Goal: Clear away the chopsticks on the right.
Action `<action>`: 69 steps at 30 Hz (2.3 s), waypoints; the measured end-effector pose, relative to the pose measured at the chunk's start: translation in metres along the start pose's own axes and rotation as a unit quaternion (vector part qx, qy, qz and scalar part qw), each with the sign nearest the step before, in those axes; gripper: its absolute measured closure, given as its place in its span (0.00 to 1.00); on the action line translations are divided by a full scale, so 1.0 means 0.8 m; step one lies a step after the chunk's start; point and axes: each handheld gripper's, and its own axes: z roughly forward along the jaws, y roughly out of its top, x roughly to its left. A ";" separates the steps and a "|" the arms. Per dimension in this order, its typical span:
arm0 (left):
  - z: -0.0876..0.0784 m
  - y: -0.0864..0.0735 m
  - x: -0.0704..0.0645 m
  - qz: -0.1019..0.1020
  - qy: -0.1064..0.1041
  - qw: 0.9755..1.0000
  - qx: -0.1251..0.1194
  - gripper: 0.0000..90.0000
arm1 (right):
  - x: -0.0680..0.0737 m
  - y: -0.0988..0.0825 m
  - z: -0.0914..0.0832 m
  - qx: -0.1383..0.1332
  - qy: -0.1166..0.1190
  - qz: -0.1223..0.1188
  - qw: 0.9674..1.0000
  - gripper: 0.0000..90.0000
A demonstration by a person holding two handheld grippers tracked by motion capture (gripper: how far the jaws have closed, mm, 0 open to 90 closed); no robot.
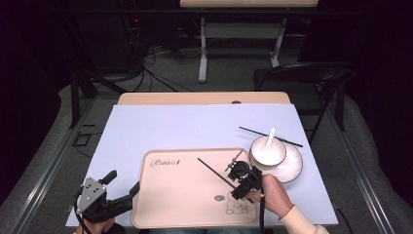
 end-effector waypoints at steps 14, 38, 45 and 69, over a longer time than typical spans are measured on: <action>0.001 0.000 -0.001 0.001 0.003 1.000 0.003 0.17 | -0.059 -0.034 -0.099 -0.083 -0.044 -0.044 0.995 0.00; 0.002 0.001 -0.002 0.001 0.004 1.000 0.003 0.17 | -0.234 -0.057 -0.150 -0.066 -0.075 -0.057 0.993 0.00; 0.002 0.001 -0.002 0.001 0.003 1.000 0.004 0.17 | -0.266 -0.041 -0.131 -0.030 -0.059 -0.070 0.995 0.00; 0.002 0.000 -0.001 0.001 0.003 1.000 0.003 0.17 | -0.306 -0.028 -0.063 0.024 -0.052 -0.073 0.996 0.22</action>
